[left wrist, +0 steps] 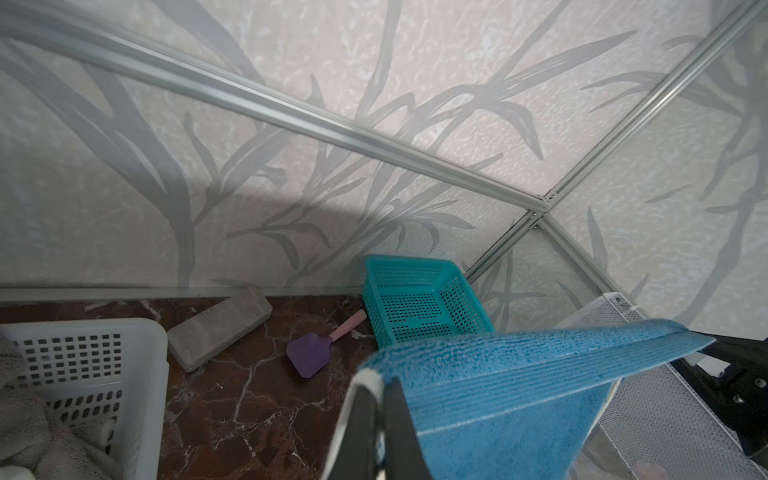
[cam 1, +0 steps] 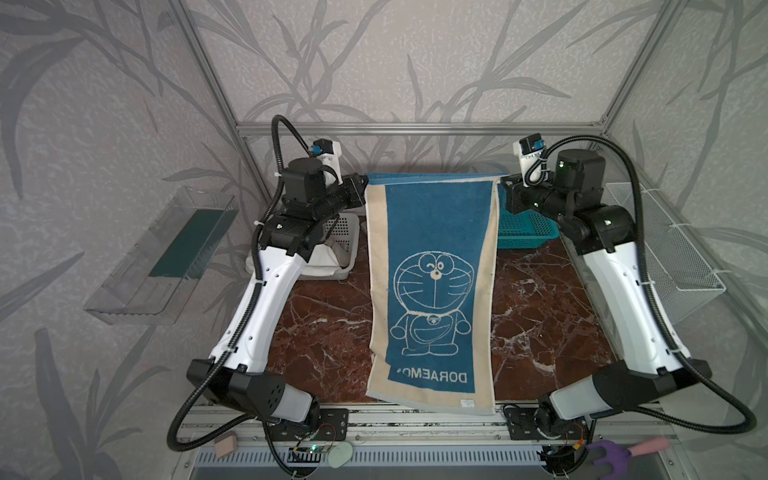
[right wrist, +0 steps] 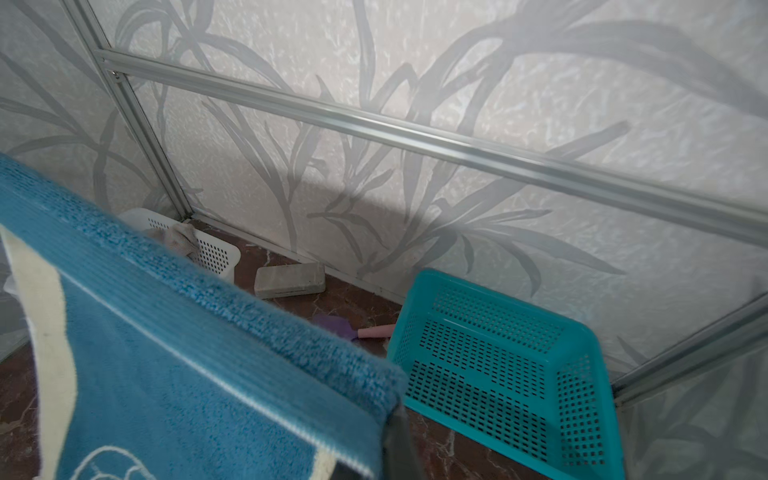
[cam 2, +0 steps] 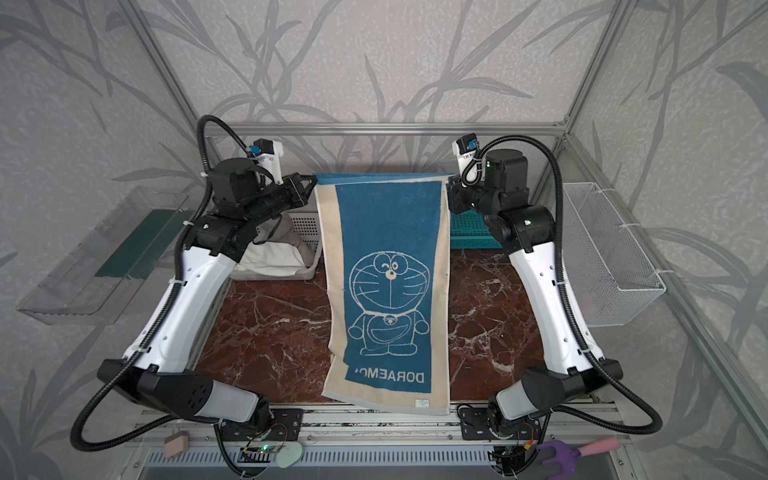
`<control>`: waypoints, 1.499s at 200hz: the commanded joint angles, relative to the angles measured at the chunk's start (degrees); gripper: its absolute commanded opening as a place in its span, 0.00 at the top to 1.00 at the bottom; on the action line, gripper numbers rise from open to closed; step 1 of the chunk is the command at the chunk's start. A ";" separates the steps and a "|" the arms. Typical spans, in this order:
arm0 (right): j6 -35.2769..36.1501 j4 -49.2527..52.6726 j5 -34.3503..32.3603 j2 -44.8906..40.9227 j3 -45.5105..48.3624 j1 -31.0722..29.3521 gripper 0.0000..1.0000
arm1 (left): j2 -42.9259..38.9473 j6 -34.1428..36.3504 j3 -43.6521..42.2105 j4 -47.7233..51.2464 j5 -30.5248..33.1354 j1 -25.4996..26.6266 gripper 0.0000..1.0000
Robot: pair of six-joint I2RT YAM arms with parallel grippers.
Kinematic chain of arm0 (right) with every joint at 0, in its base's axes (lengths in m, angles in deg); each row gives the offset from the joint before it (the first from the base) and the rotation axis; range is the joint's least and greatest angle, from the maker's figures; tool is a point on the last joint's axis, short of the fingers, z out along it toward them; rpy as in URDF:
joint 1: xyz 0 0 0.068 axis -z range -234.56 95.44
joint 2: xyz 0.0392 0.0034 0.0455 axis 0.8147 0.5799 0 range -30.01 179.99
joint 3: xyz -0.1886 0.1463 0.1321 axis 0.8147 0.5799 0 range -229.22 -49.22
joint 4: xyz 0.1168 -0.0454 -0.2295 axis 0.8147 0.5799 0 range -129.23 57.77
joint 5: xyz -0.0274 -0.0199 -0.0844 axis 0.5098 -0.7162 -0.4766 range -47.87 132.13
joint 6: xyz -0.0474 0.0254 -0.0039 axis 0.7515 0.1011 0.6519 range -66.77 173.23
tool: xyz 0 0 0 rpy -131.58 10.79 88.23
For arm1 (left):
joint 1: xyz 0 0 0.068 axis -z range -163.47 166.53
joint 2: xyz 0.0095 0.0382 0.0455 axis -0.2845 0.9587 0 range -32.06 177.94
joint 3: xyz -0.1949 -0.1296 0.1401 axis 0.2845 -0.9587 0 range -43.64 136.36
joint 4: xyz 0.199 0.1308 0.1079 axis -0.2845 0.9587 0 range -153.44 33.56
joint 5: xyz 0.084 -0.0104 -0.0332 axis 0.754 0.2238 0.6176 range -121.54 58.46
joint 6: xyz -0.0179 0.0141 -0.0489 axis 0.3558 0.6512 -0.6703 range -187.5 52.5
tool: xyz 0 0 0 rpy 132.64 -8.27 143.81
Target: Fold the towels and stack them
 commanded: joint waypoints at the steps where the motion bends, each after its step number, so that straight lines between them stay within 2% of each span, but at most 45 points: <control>1: -4.80 -9.68 6.00 4.60 0.65 3.95 1.00 | 4.05 -2.42 -1.77 -8.40 1.09 -4.63 1.00; 40: -6.62 -18.66 8.26 13.01 7.24 4.25 1.00 | 11.99 -4.04 -6.02 -17.28 -4.00 -6.03 1.00; 76: -7.24 -18.15 10.33 17.52 6.01 4.33 1.00 | 15.60 -5.94 -8.49 -19.92 -7.80 -7.18 1.00; 120: -5.17 -13.78 12.24 13.76 11.57 4.81 1.00 | 9.56 -8.98 -20.39 -22.73 -9.09 -6.93 1.00; 155: -1.14 -4.98 9.49 8.64 16.16 5.12 1.00 | 2.40 -4.05 -29.96 -15.22 -5.78 -3.98 1.00; 194: 5.53 0.85 5.70 3.90 19.33 5.12 0.99 | -3.71 -5.07 -41.45 -13.84 -5.21 -3.93 1.00; 244: 13.02 4.65 2.58 1.03 20.33 5.04 0.99 | -6.45 -4.61 -45.81 -11.15 -7.30 -4.46 1.00; 267: 8.89 1.29 1.19 -1.23 30.73 5.21 0.99 | -5.82 -5.32 -49.37 -11.56 -10.83 -4.43 1.00; 300: -2.47 -6.43 13.18 -2.90 47.95 4.91 0.97 | -6.54 -8.62 -56.99 -16.63 -13.36 -4.08 1.00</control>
